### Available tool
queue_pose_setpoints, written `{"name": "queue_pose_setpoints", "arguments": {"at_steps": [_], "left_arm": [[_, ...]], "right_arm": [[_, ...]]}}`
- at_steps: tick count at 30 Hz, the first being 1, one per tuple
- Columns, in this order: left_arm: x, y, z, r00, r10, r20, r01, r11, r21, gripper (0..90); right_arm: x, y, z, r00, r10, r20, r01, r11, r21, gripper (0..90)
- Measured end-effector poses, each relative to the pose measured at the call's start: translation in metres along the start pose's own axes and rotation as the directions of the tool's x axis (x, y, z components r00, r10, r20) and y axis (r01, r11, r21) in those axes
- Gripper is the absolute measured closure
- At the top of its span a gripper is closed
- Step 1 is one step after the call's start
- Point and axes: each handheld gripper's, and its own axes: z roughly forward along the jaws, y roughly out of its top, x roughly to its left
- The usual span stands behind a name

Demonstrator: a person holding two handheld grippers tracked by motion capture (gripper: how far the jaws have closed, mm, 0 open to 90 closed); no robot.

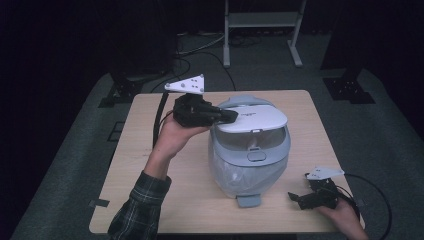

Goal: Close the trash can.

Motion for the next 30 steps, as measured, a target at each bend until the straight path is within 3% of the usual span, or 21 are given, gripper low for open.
{"name": "queue_pose_setpoints", "arguments": {"at_steps": [20,24,26,30], "left_arm": [[-0.035,-0.001,0.037,0.9982,0.049,0.036,-0.052,0.9936,0.1,89.4],[-0.036,-0.004,0.044,0.9979,0.049,0.042,-0.054,0.9898,0.132,88.5],[-0.036,-0.005,0.045,0.9979,0.035,0.054,-0.041,0.9922,0.118,88.5],[-0.038,-0.004,0.047,0.9993,0.008,0.035,-0.013,0.9917,0.128,89.9]], "right_arm": [[0.0,0.0,0.0,1.0,0.0,0.0,0.0,1.0,0.0,0.6],[0.0,0.0,0.0,1.0,0.0,0.0,0.0,1.0,0.0,0.6],[0.0,0.0,0.0,1.0,0.0,0.0,0.0,1.0,0.0,0.6],[0.0,0.0,0.0,1.0,0.001,0.0,-0.001,1.0,0.0,0.6]]}}
